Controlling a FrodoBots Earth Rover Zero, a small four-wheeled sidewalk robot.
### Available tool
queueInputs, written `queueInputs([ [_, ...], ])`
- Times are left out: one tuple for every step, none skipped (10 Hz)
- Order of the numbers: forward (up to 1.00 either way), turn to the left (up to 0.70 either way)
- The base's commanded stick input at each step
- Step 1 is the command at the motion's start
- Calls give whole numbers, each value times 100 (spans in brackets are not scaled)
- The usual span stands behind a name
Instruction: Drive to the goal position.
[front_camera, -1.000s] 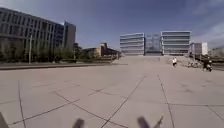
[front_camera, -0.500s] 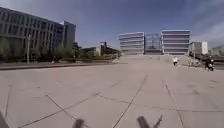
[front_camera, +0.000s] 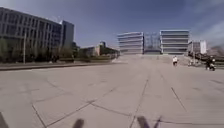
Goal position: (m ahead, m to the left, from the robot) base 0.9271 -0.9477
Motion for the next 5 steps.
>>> queueInputs([
  [70, 0],
  [70, 0],
  [70, 0],
  [70, 0],
  [70, 0],
])
